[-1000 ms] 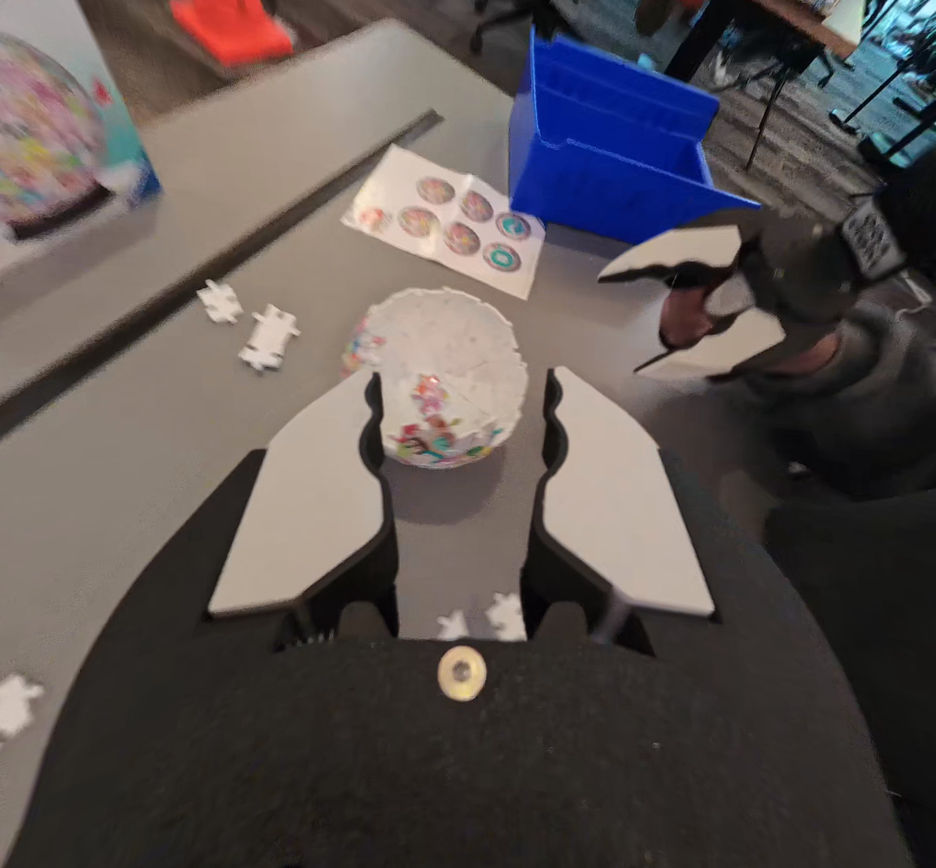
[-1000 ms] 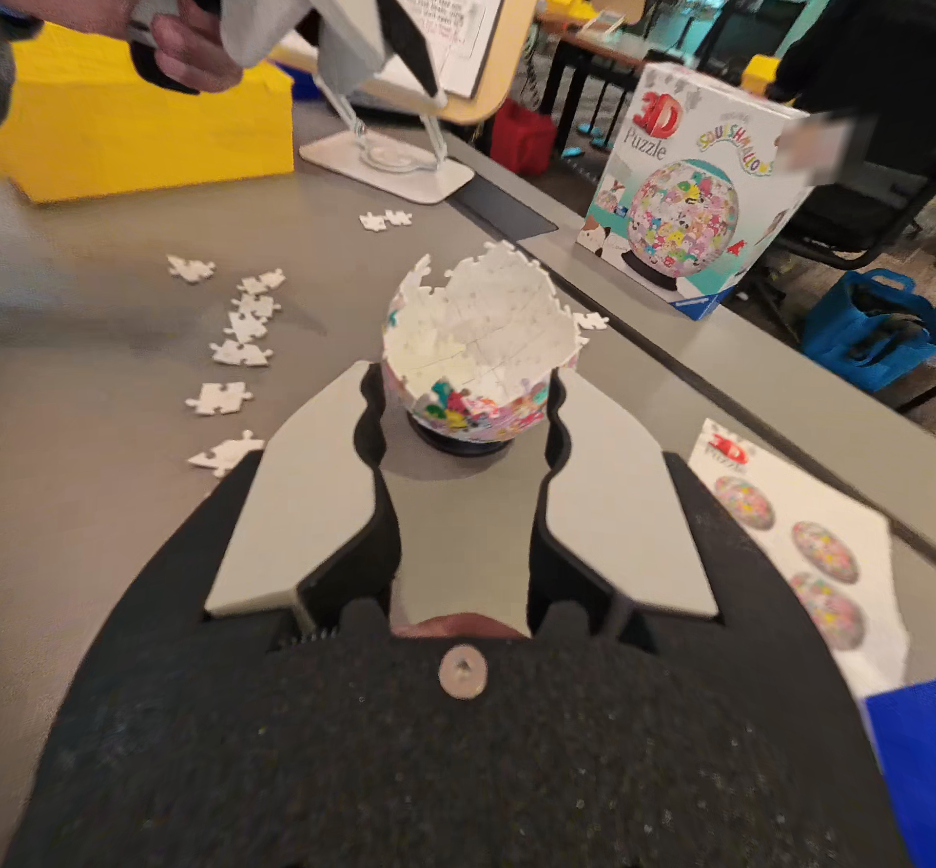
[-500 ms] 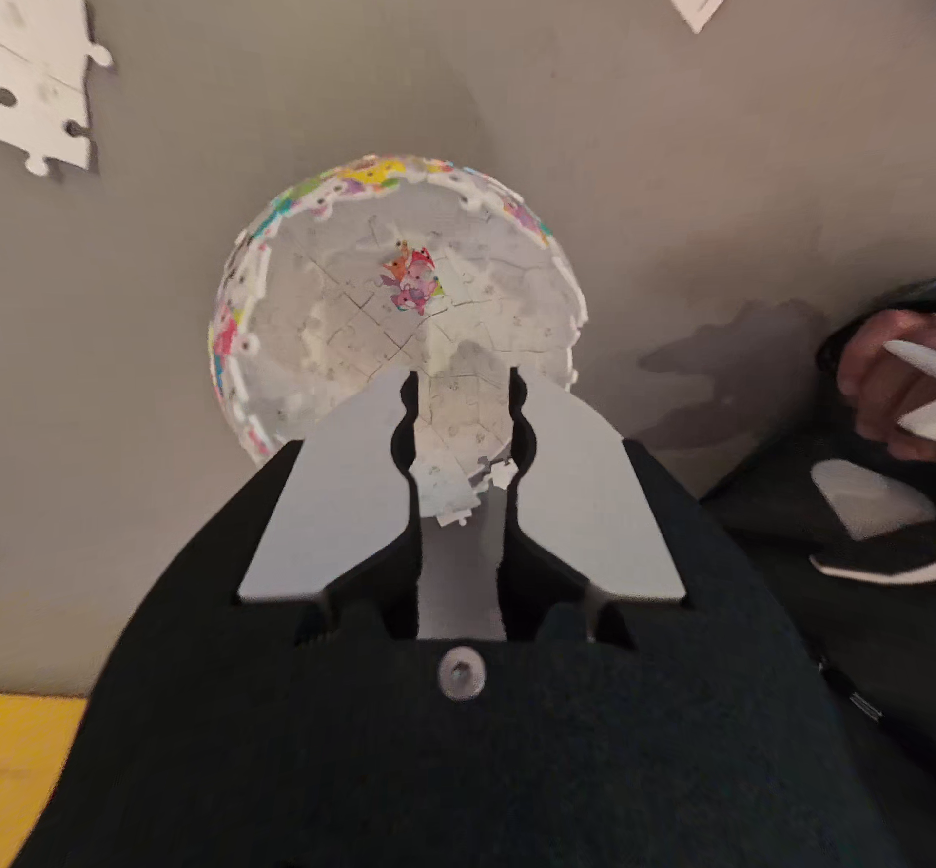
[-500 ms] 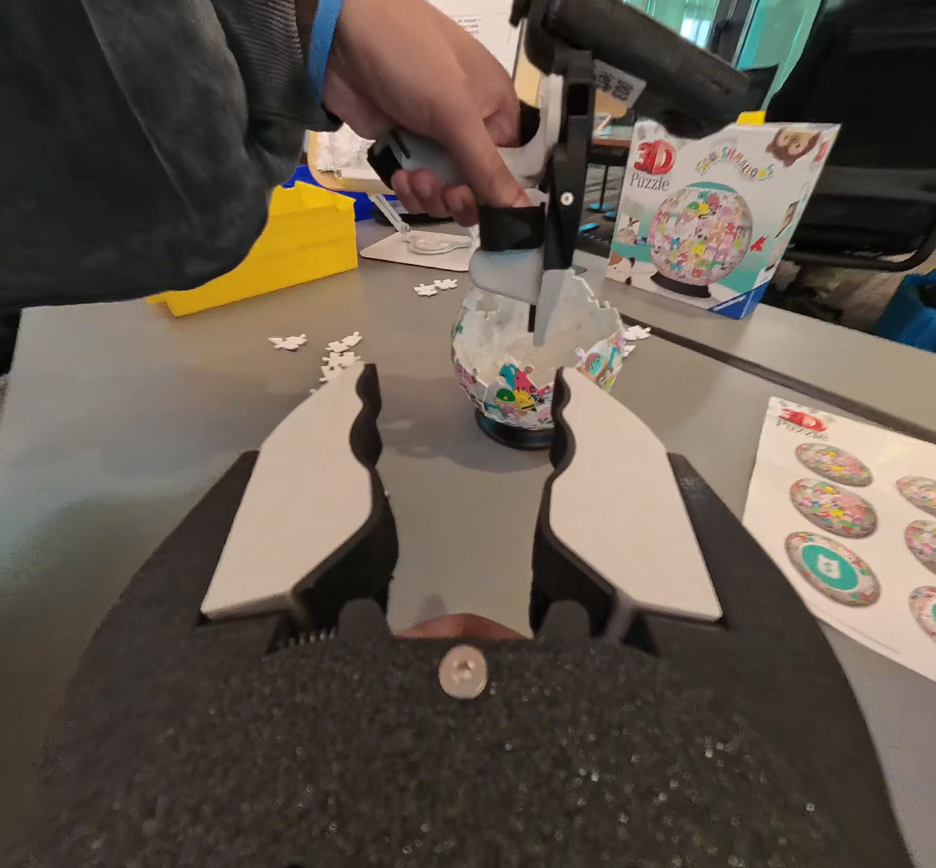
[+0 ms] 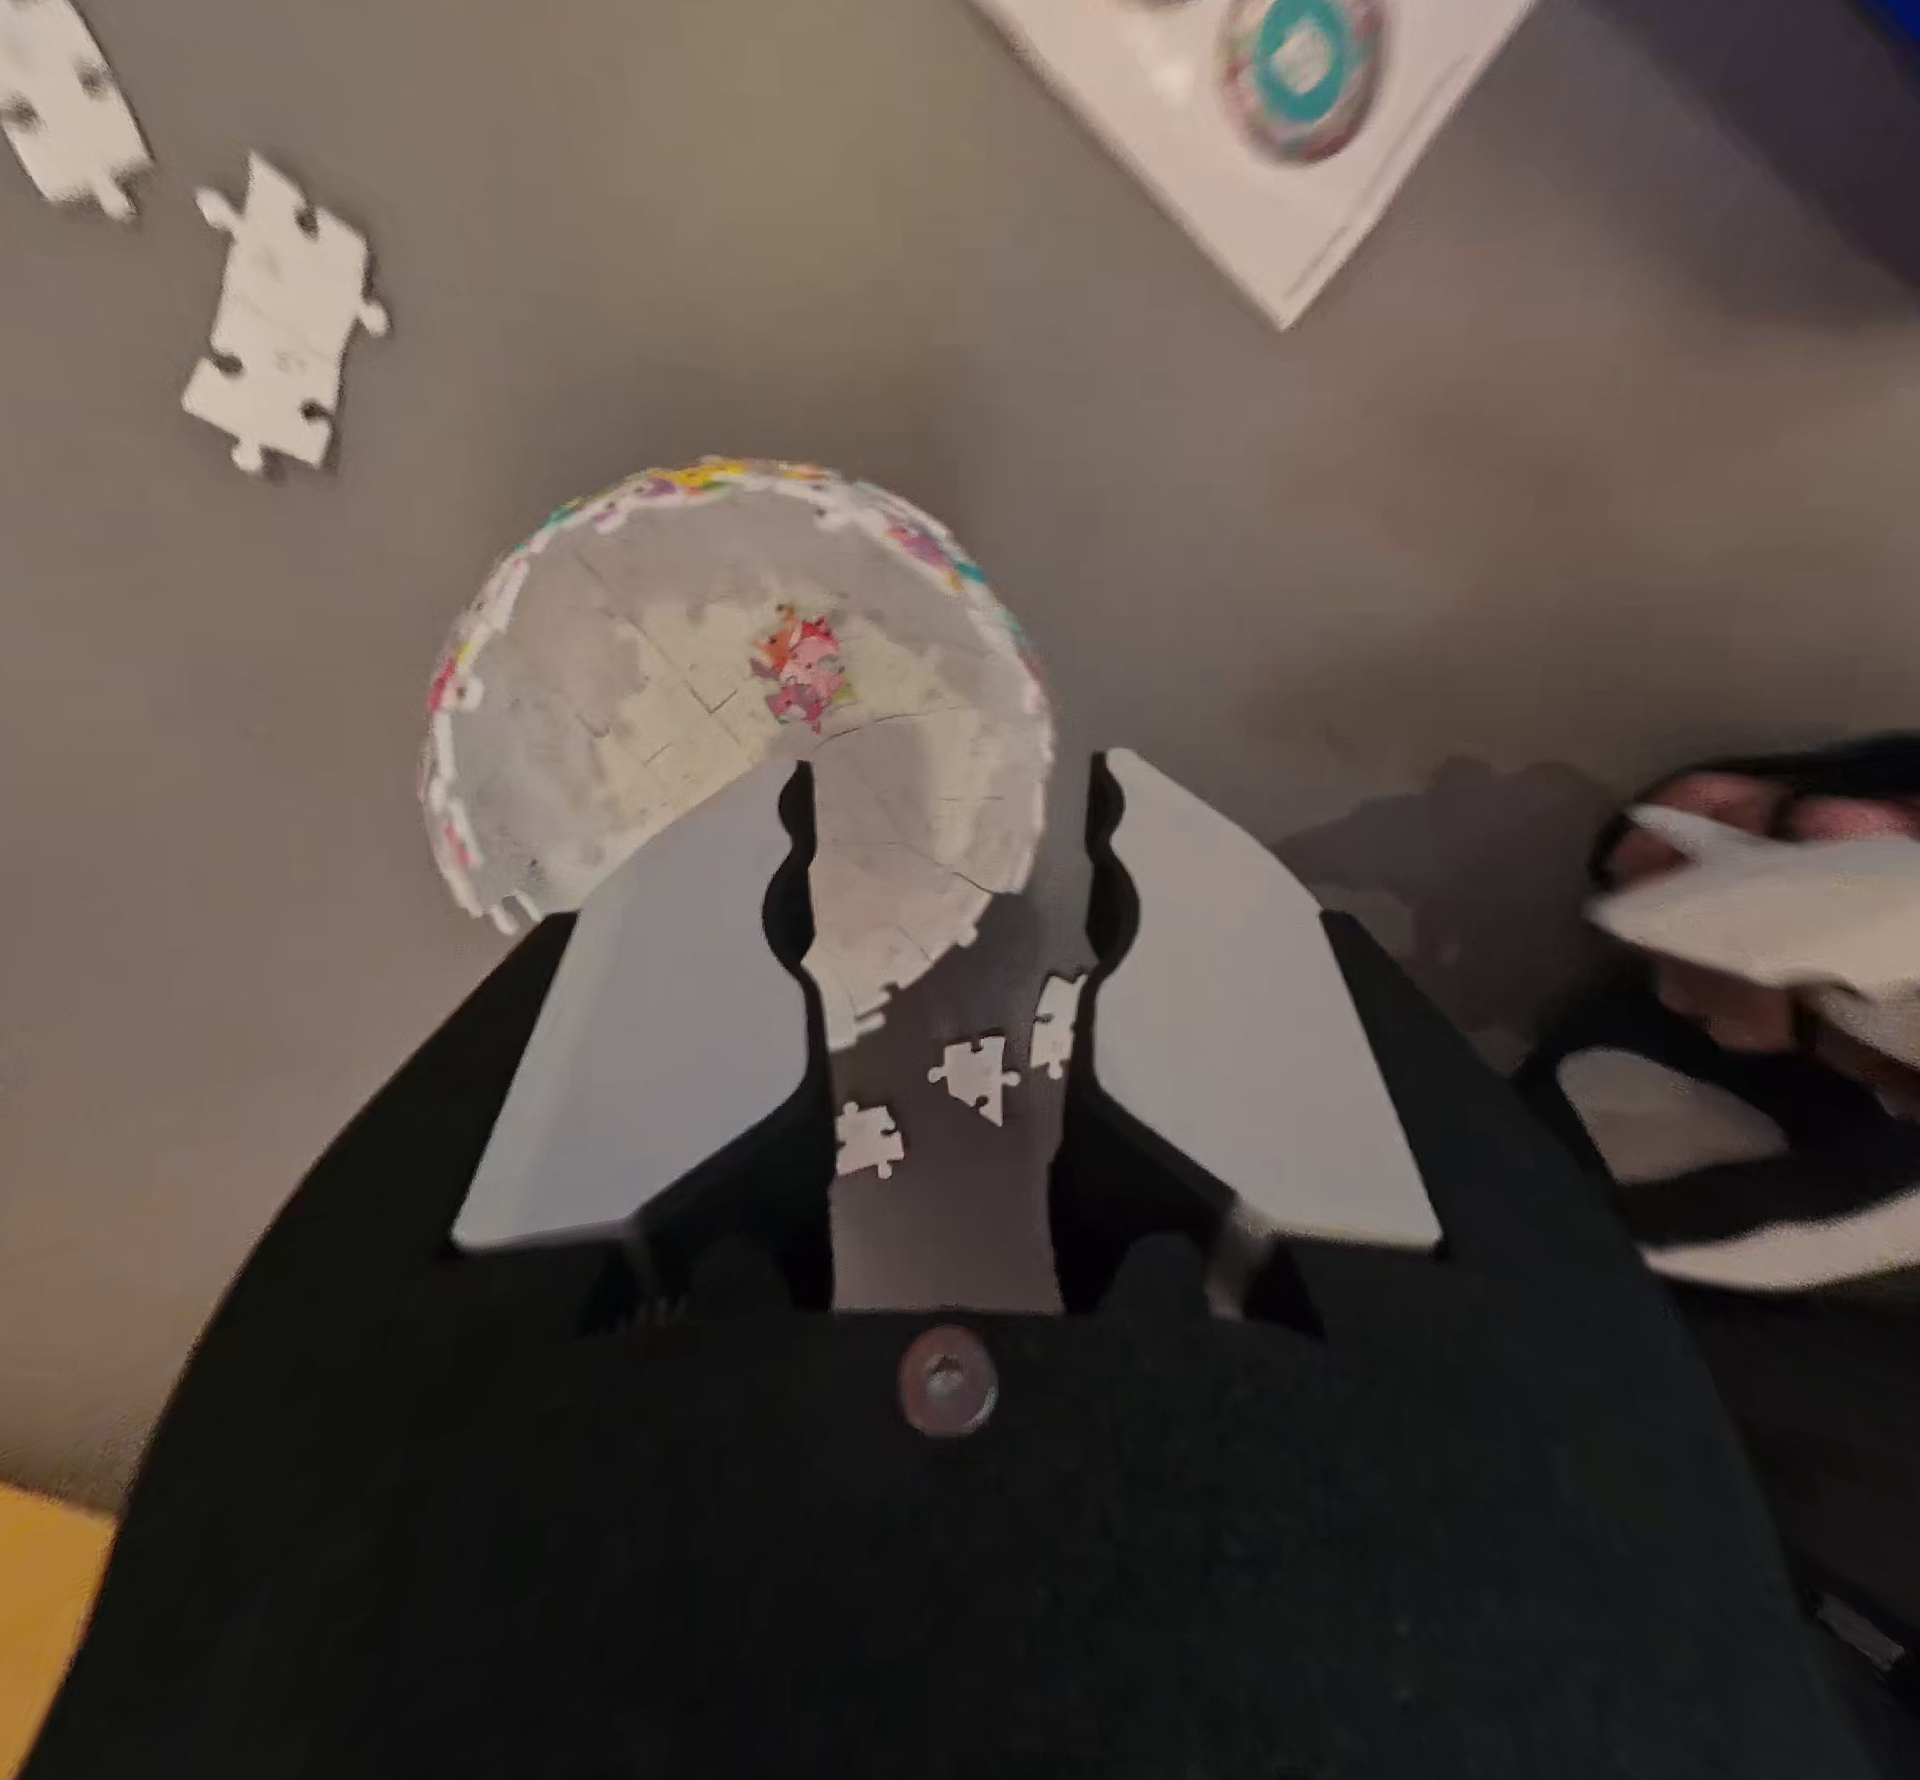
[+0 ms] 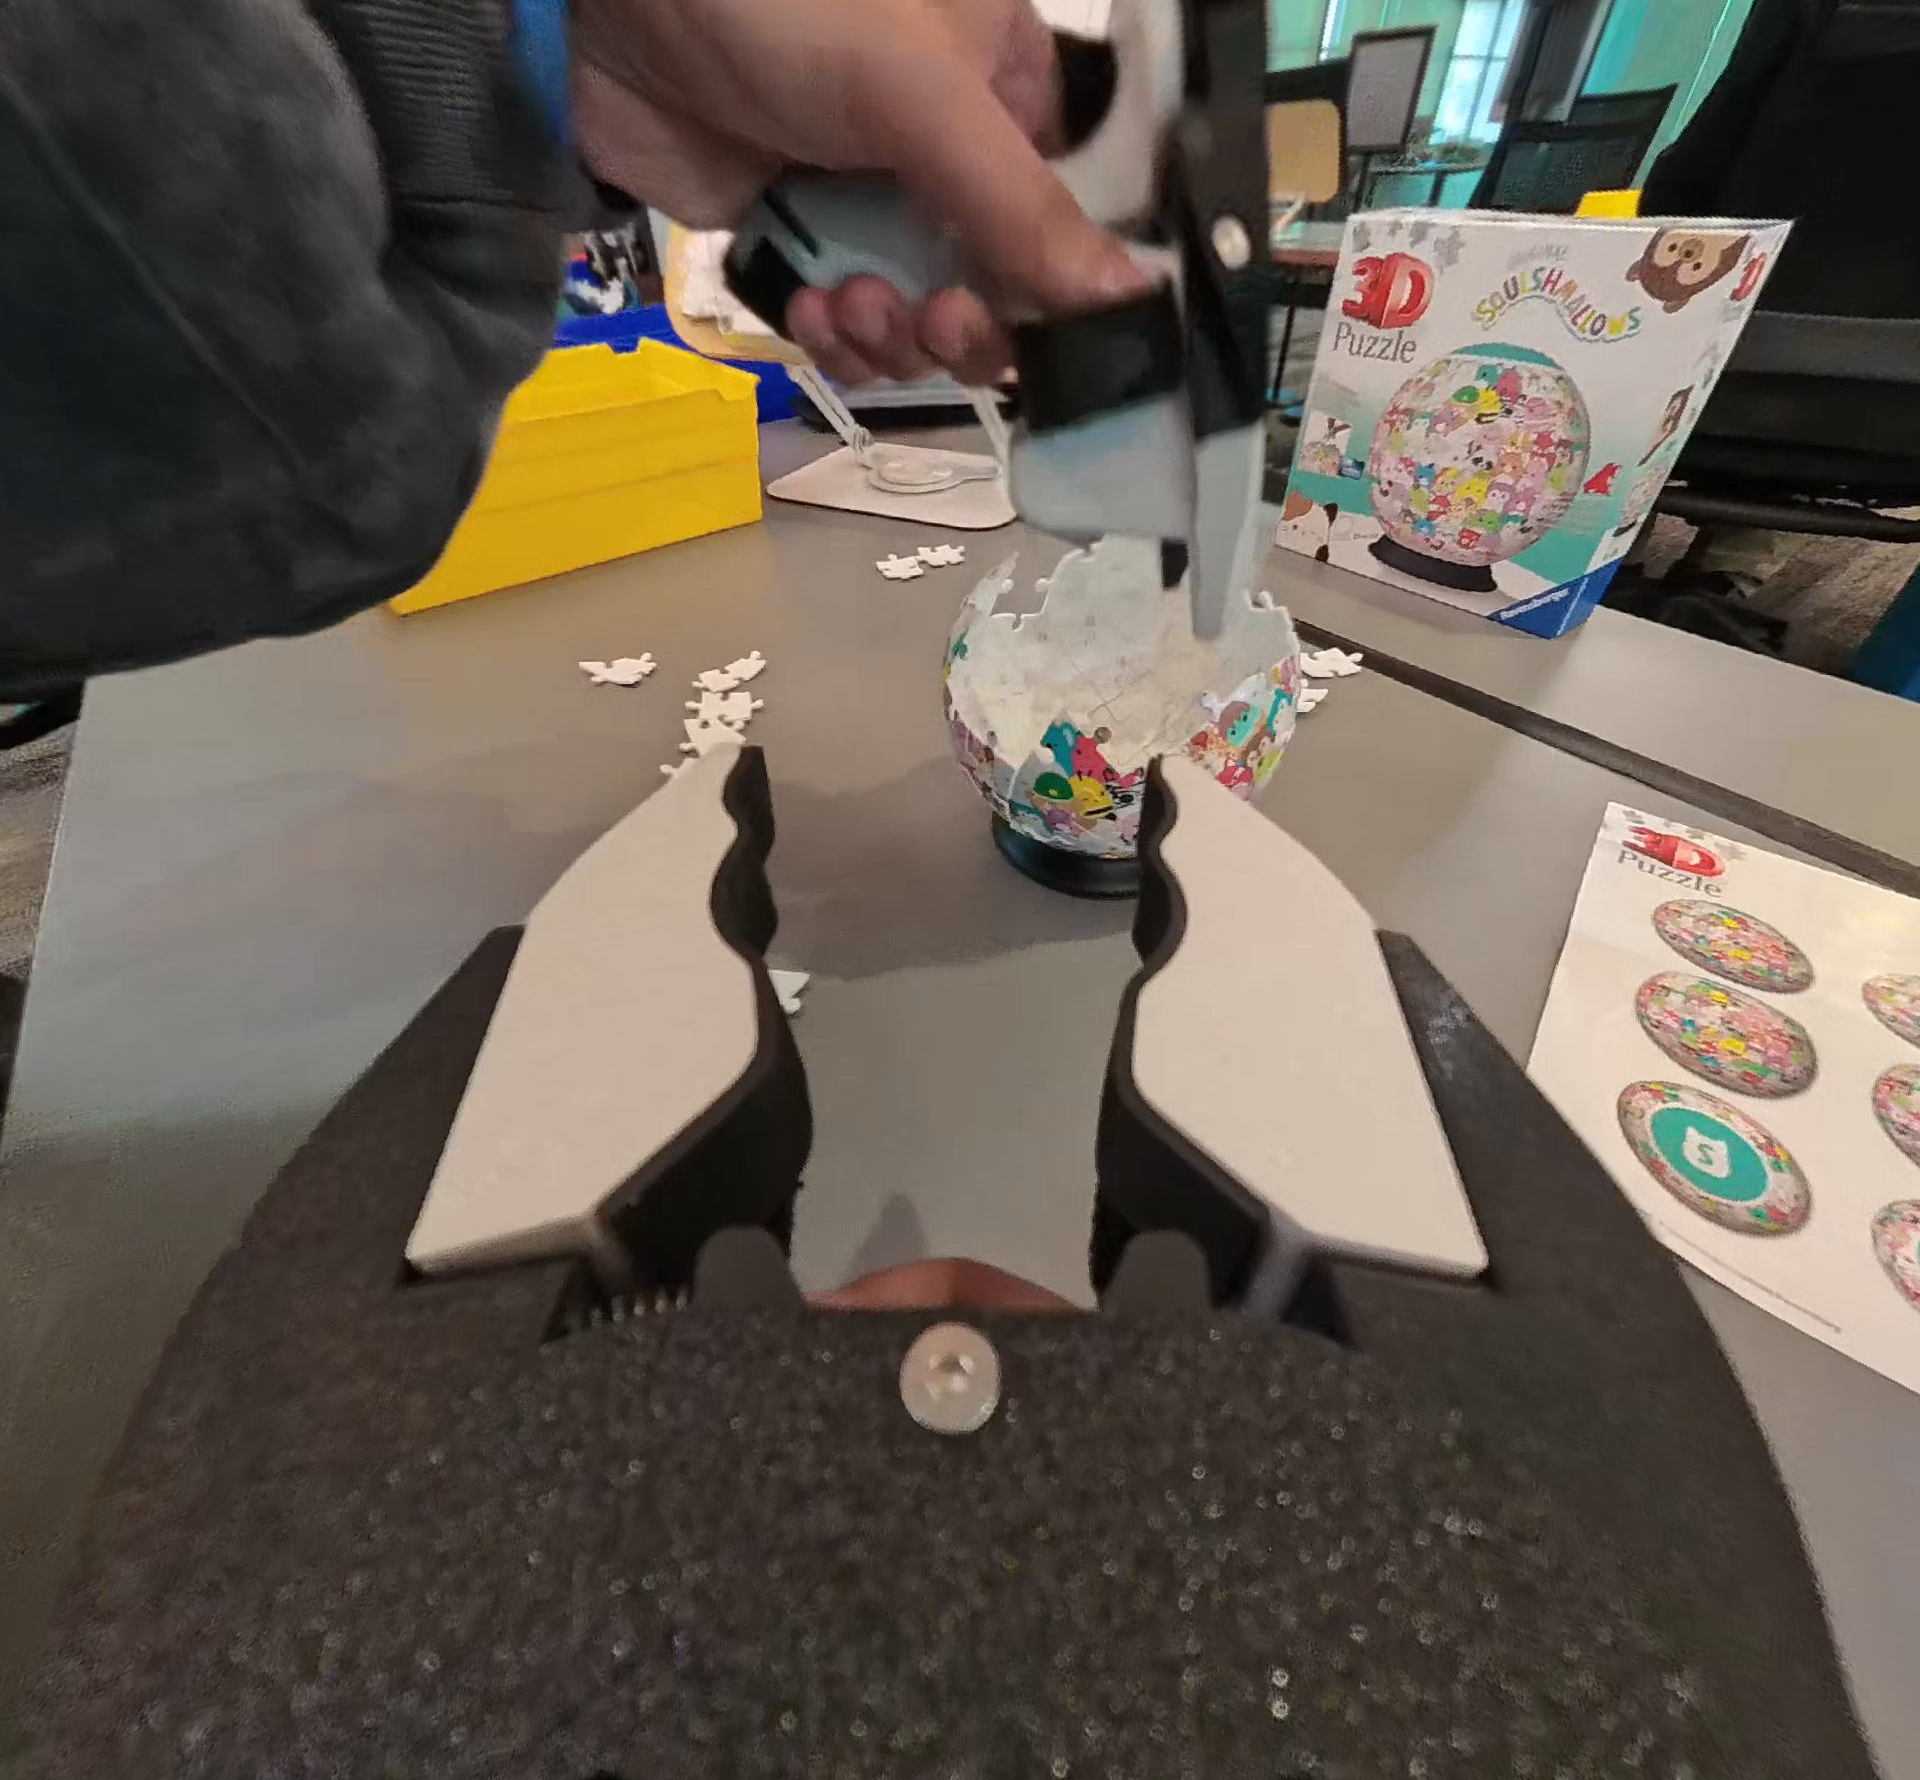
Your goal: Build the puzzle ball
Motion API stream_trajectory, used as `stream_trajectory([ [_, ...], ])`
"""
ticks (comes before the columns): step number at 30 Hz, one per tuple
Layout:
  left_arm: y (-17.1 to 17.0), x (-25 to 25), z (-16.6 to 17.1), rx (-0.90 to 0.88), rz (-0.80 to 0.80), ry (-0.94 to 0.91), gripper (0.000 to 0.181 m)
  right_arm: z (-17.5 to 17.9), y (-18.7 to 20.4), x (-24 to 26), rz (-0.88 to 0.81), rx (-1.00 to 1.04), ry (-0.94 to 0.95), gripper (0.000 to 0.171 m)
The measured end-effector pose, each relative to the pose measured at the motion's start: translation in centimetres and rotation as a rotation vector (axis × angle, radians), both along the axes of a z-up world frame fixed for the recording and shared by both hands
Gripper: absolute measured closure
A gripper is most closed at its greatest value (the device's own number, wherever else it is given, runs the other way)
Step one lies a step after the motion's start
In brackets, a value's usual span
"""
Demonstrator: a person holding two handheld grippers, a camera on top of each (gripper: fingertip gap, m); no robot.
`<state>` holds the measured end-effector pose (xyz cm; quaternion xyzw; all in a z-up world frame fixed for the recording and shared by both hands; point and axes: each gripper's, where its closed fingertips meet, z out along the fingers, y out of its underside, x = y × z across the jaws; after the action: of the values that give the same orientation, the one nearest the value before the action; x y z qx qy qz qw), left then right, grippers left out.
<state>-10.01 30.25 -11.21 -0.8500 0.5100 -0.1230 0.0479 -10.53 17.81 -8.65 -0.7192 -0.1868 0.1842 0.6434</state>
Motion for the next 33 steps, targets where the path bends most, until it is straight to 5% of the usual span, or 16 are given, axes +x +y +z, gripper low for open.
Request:
stream_trajectory([
  [7,-3.1,-5.0,8.0,0.371,-0.043,-0.496,0.122,-2.6,1.4,2.8,-0.158,-0.07,-0.109,0.095],
  [12,-5.5,-6.2,7.6,0.476,-0.037,-0.578,0.124,-6.7,1.9,4.2,-0.235,-0.313,-0.14,0.099],
  [26,-6.3,-4.7,5.8,0.473,-0.166,-0.694,0.118,-6.1,1.8,3.9,-0.195,-0.315,-0.01,0.102],
  [30,-5.3,-4.3,5.3,0.524,-0.441,-0.552,0.117,-6.0,1.7,3.6,-0.179,-0.317,0.004,0.102],
  [33,-3.4,-3.5,4.4,0.525,-0.739,-0.458,0.137,-6.0,1.7,3.6,-0.171,-0.32,0.024,0.102],
])
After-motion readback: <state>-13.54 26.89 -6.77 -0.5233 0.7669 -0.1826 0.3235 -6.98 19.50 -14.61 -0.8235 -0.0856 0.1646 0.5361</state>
